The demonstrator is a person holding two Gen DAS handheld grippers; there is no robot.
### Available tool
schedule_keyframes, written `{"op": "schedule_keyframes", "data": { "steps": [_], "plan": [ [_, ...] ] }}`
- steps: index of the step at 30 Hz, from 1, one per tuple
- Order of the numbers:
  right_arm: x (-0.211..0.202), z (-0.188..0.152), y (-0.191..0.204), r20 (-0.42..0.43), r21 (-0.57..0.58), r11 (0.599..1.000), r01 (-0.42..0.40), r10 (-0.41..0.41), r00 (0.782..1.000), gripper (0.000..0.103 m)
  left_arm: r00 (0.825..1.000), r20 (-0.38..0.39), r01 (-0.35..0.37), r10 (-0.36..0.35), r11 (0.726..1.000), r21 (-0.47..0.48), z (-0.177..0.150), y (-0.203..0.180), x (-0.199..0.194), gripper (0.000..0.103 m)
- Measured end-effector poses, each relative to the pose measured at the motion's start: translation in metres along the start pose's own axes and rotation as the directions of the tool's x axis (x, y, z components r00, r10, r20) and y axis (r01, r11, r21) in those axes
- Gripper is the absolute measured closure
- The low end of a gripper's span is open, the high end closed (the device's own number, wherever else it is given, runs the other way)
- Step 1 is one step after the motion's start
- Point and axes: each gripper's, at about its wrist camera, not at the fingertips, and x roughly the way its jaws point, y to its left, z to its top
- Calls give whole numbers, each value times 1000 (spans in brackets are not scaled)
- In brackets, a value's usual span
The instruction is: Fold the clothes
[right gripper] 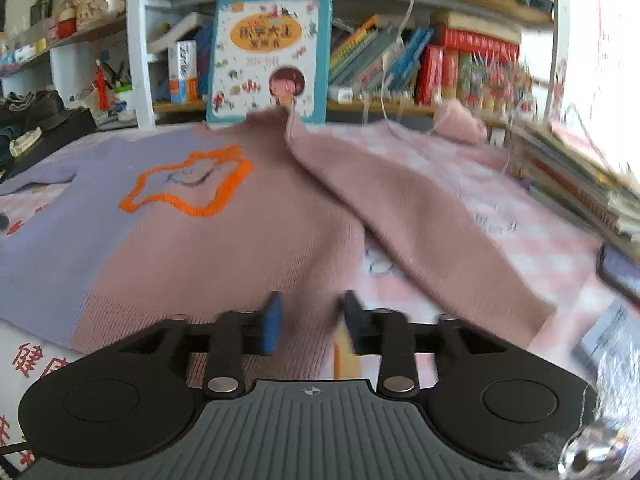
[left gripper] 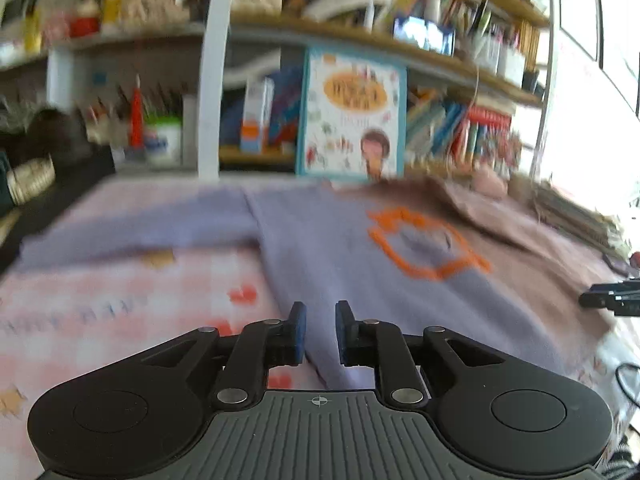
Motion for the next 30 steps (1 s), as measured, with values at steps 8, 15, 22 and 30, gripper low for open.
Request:
{"op": "schedule_keyframes", "data": {
  "steps": [8, 15, 22, 30],
  "plan": [
    [-2, -4, -29, 3, -119, 975, 186, -187, 982, 66, 995, -72, 67, -63, 997, 47, -13, -22, 29, 84],
    [-20, -26, -60, -39, -116, 971, 208, -214, 976, 66, 993, -95, 78, -71, 994, 72, -23, -21, 33, 61],
    [-5, -22, -70, -46, -20, 986, 167, -168, 985, 67, 993, -104, 72, -60, 989, 125, -23, -30, 37, 51],
    [12, -8, -80, -64, 10, 992, 123, -123, 990, 87, 992, -105, 78, -65, 990, 120, -22, -29, 37, 50]
  ]
}}
